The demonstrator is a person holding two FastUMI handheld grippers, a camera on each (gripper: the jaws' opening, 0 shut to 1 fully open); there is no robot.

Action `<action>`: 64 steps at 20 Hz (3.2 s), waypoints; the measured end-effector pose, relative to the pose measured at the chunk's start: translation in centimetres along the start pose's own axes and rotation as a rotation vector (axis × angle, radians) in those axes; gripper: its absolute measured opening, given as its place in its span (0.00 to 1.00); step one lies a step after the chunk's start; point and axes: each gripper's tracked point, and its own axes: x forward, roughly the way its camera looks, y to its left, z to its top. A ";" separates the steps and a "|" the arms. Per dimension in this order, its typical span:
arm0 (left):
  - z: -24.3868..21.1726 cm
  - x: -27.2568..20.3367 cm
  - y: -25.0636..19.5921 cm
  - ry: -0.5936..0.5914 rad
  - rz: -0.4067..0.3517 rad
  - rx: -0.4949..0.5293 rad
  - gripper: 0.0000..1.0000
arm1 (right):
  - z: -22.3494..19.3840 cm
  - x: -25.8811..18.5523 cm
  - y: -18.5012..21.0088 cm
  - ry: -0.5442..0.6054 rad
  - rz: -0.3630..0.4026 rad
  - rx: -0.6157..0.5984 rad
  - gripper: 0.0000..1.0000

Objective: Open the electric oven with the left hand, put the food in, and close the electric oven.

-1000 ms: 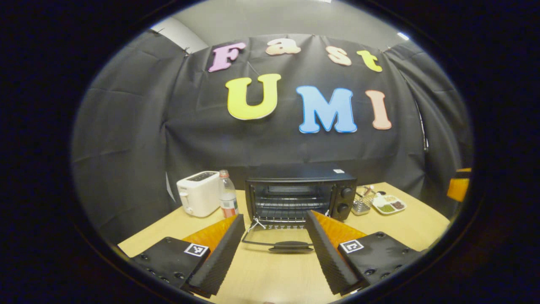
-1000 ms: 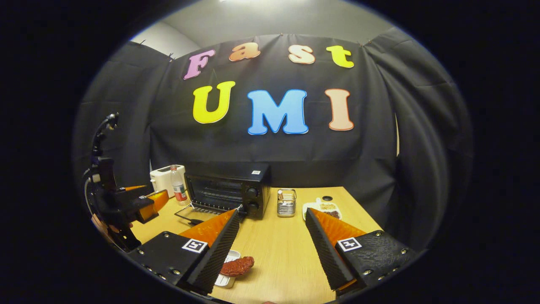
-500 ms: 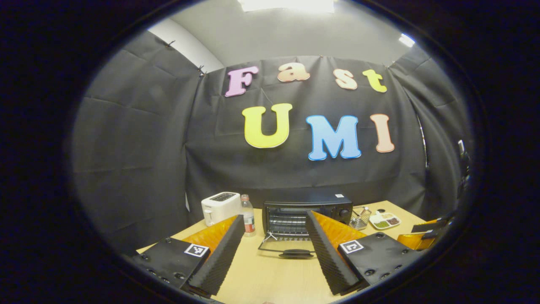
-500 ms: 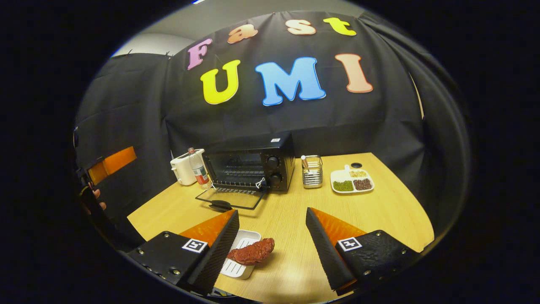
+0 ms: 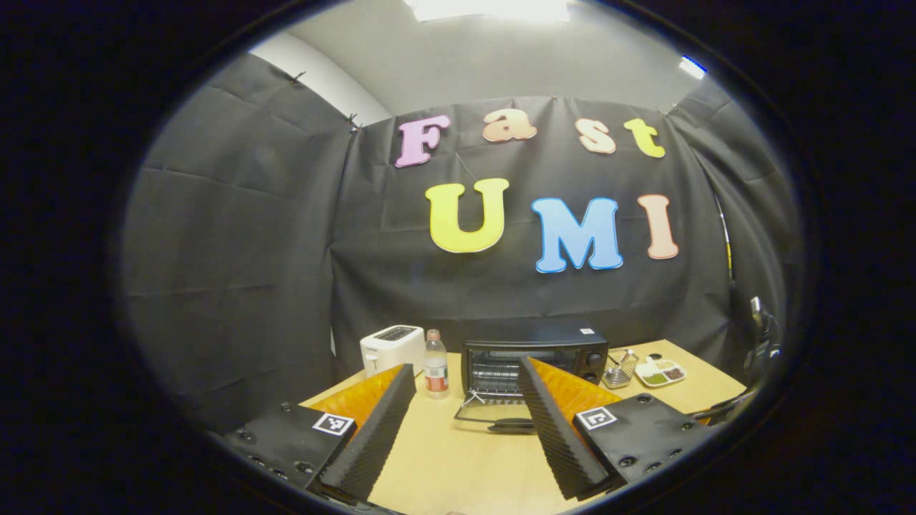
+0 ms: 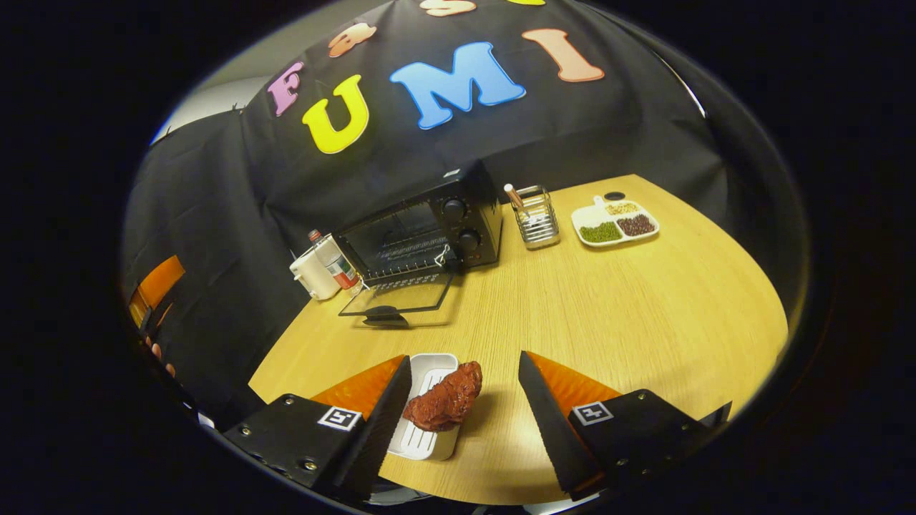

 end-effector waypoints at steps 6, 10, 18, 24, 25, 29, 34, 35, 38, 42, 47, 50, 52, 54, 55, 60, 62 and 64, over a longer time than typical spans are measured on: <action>-0.2 0.0 0.4 0.008 0.004 0.011 1.00 | -2.4 2.2 -0.2 0.101 0.011 0.132 0.68; -0.2 0.4 0.6 0.007 0.006 0.013 1.00 | -3.7 2.4 0.2 0.162 0.049 0.210 0.68; -1.1 1.7 1.0 0.024 0.005 0.012 0.95 | -2.4 2.6 1.1 0.169 0.119 0.315 0.12; -0.4 3.8 0.9 0.006 -0.022 0.010 1.00 | -0.1 2.0 2.9 0.158 0.112 0.218 0.11; -0.4 4.2 0.8 0.006 -0.032 0.001 0.99 | 0.7 2.0 3.4 0.146 0.118 0.211 0.11; -0.4 6.5 1.1 0.006 -0.051 -0.025 1.00 | 4.5 2.7 5.2 0.090 0.130 0.195 0.11; 0.3 9.4 2.5 -0.017 -0.066 -0.034 0.90 | 8.4 5.1 8.0 0.025 0.145 0.196 0.11; 0.4 9.9 3.0 -0.018 -0.066 -0.038 0.97 | 9.1 5.8 8.7 0.013 0.150 0.199 0.11; 0.1 11.5 4.6 -0.017 -0.059 -0.046 0.90 | 10.8 7.9 10.5 -0.025 0.160 0.214 0.11; -0.3 13.4 7.2 -0.014 -0.046 -0.043 0.97 | 12.2 11.0 12.4 -0.065 0.149 0.240 0.11; -1.3 15.8 9.6 0.004 -0.038 -0.036 0.90 | 13.1 14.9 13.8 -0.090 0.142 0.309 0.11; -1.7 17.1 10.8 0.002 -0.034 -0.025 0.90 | 13.4 17.5 14.3 -0.108 0.131 0.344 0.11; -2.1 18.0 11.5 0.016 -0.030 -0.025 0.91 | 13.4 19.3 14.5 -0.110 0.127 0.378 0.11; -2.4 18.7 12.0 0.018 -0.029 -0.025 0.91 | 13.4 21.0 14.8 -0.113 0.125 0.411 0.11; -2.5 18.9 12.4 0.021 -0.027 -0.024 0.94 | 13.5 21.8 14.8 -0.117 0.123 0.425 0.11; -3.5 20.2 13.8 0.048 -0.009 -0.020 0.95 | 14.4 25.0 14.8 -0.162 0.120 0.459 0.11; -3.5 20.4 14.1 0.048 -0.002 -0.010 0.97 | 14.7 26.1 14.8 -0.183 0.121 0.471 0.11; -3.8 20.7 14.6 0.054 0.001 0.002 0.97 | 14.9 27.2 15.0 -0.198 0.131 0.494 0.11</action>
